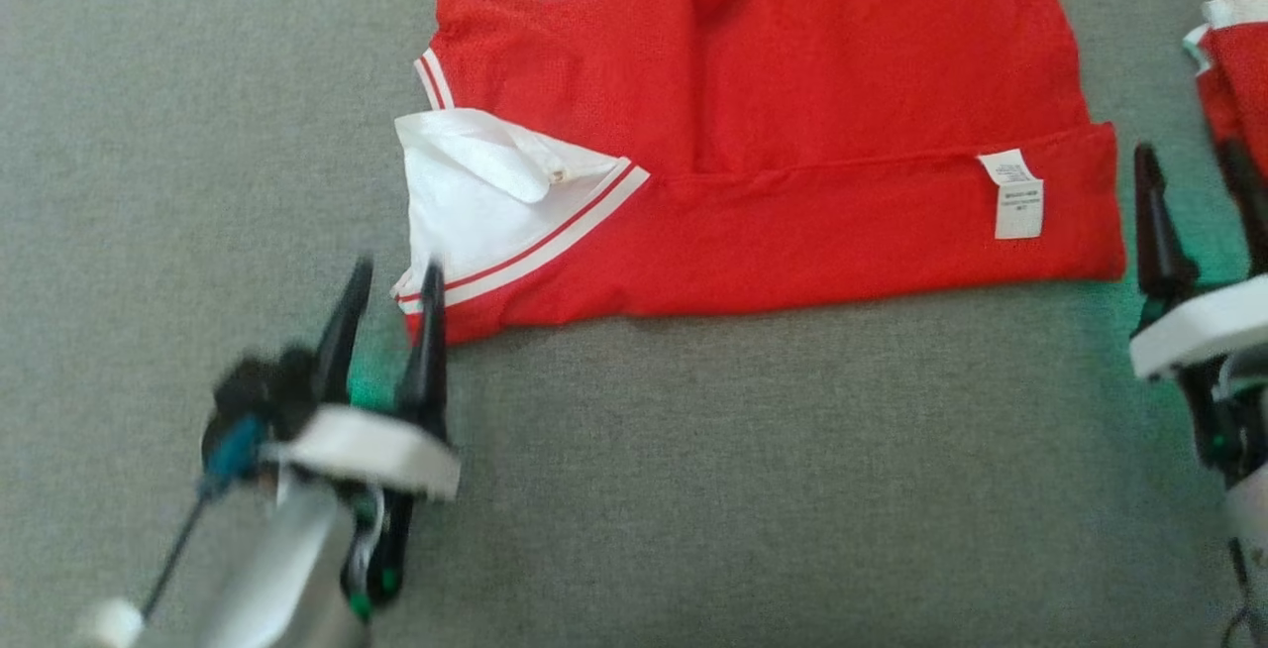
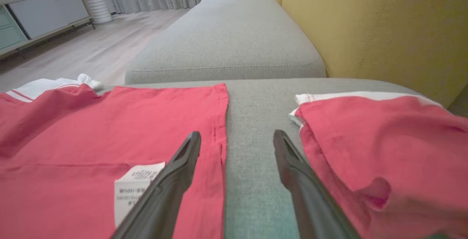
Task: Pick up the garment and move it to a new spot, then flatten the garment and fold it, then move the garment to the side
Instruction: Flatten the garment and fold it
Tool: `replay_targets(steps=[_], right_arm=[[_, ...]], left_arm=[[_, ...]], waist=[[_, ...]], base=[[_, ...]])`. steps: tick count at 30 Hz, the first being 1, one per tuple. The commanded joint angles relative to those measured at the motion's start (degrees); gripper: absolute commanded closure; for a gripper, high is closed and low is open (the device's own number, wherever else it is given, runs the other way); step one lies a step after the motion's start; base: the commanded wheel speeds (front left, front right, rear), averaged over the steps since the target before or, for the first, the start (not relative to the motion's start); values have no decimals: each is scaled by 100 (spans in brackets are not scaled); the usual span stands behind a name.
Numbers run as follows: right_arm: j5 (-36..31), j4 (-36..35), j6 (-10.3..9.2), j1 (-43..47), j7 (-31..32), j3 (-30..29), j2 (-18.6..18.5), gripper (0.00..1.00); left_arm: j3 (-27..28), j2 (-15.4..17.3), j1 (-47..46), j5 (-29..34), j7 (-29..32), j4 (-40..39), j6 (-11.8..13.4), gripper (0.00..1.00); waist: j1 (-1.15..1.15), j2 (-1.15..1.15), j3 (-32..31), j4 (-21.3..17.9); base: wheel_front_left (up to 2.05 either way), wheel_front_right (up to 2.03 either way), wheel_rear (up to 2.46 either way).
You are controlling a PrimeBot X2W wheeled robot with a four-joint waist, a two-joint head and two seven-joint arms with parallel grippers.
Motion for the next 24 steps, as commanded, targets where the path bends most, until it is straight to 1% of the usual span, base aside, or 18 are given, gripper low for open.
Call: replay_targets(steps=[1, 7, 14, 15, 16, 17, 18, 20, 24], right_arm=[[3, -103, -5, 170, -67, 42, -63, 0], [8, -13, -5, 347, -137, 25, 37, 0], [-12, 9, -5, 368, -147, 2, 60, 0], [-14, 11, -5, 370, -147, -1, 59, 0], [-18, 12, -5, 373, -144, -5, 59, 0], [-24, 15, -5, 377, -140, -10, 63, 0], [-32, 21, -5, 389, -131, -10, 72, 0], [-23, 53, -5, 430, -60, 19, 110, 0], [43, 212, -5, 496, 190, 60, 216, 0]], left_arm=[[206, 148, 67, 30, -64, -157, 68, 0], [179, 169, 511, -8, -11, -91, 199, 0], [113, 180, 468, -66, 236, 168, 213, 0], [90, 179, 449, -70, 290, 202, 203, 5], [67, 179, 433, -70, 338, 235, 198, 47], [24, 179, 429, -69, 409, 268, 176, 70], [-37, 177, 436, -81, 521, 305, 126, 100], [-95, 177, 444, -104, 627, 312, 72, 100], [-100, 204, 438, -80, 543, 163, 84, 100]], waist=[[1, 0, -49, -40], [1, 0, -121, -138], [1, 0, -119, -167], [1, 0, -124, -164], [1, 0, -133, -161], [1, 0, -150, -155], [1, 0, -173, -143], [1, 0, -218, -110], [1, 0, -282, -27]], base=[[0, 0, 0], [0, 0, 0], [0, 0, 0], [0, 0, 0], [0, 0, 0], [0, 0, 0], [0, 0, 0], [0, 0, 0], [0, 0, 0]])
